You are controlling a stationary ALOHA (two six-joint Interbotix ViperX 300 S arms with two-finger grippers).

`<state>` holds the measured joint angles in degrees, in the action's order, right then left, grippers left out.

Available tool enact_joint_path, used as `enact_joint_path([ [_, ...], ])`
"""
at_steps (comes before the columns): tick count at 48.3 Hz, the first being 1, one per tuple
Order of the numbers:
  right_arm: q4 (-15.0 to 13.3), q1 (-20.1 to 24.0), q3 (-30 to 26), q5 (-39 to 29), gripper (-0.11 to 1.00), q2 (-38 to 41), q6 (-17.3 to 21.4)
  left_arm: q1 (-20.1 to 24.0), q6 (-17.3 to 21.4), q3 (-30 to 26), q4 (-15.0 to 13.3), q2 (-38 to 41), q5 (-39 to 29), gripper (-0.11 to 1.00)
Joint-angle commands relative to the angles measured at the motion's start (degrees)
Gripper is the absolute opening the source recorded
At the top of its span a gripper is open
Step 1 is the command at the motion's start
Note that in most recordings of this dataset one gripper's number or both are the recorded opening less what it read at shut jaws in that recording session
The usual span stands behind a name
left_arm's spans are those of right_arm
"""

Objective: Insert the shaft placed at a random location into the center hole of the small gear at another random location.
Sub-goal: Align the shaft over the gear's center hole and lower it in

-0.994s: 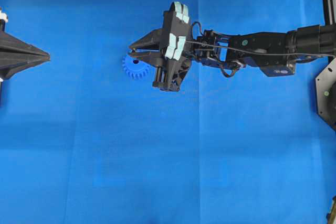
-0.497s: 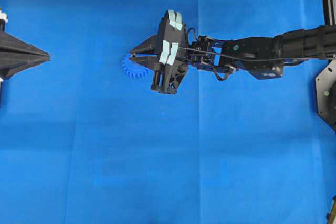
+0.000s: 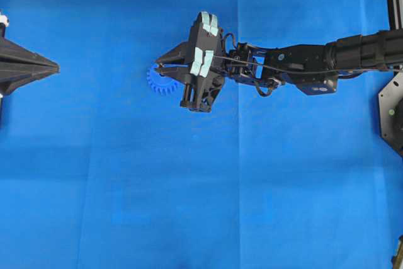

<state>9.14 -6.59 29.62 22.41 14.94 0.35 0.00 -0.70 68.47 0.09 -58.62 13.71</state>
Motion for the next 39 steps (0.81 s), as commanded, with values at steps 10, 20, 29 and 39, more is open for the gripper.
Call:
enact_joint_path([
  [10,0.09,-0.18,-0.97,1.32,0.03,1.05,-0.09,0.18,0.00,-0.53,0.00,0.18,0.44,0.00],
  [20,0.09,-0.18,-1.05,1.32,0.03,2.20,0.00,0.09,0.00,-0.62,0.00,0.18,0.44,0.00],
  [29,0.09,-0.18,-1.05,1.32,0.03,2.81,0.00,0.09,0.00,-0.62,0.09,0.18,0.44,0.00],
  [39,0.09,-0.26,-1.14,1.32,0.03,3.34,0.00,0.09,0.09,-0.53,0.00,0.18,0.26,0.00],
])
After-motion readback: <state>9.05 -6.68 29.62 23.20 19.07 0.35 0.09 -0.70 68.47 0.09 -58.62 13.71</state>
